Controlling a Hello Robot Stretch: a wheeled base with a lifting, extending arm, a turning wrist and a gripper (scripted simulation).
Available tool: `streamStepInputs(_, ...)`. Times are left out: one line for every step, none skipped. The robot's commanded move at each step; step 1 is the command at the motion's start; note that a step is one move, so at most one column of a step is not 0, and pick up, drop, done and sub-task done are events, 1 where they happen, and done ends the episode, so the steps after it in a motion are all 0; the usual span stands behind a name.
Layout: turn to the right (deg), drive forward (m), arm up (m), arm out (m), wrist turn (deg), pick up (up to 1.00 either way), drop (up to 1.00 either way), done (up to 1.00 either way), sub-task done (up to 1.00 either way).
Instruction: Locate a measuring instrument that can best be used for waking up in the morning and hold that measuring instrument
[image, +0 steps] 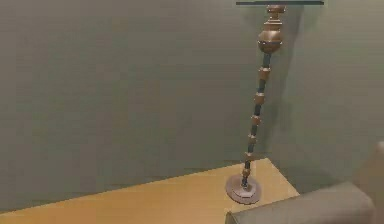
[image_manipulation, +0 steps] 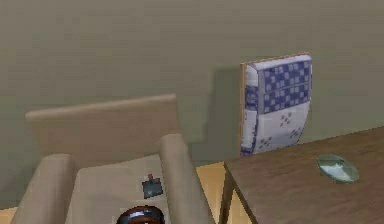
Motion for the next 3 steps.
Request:
streamStepInputs(-15.0, 0.00, 0.00, 0.00, 0.0, 0.00, 0.00, 0.00, 0.00)
streamStepInputs(0.0, 0.00, 0.48, 0.00, 0.0, 0.00, 0.00, 0.00, 0.00)
streamStepInputs(0.0, 0.00, 0.00, 0.16, 0.0, 0.00, 0.00, 0.00, 0.00)
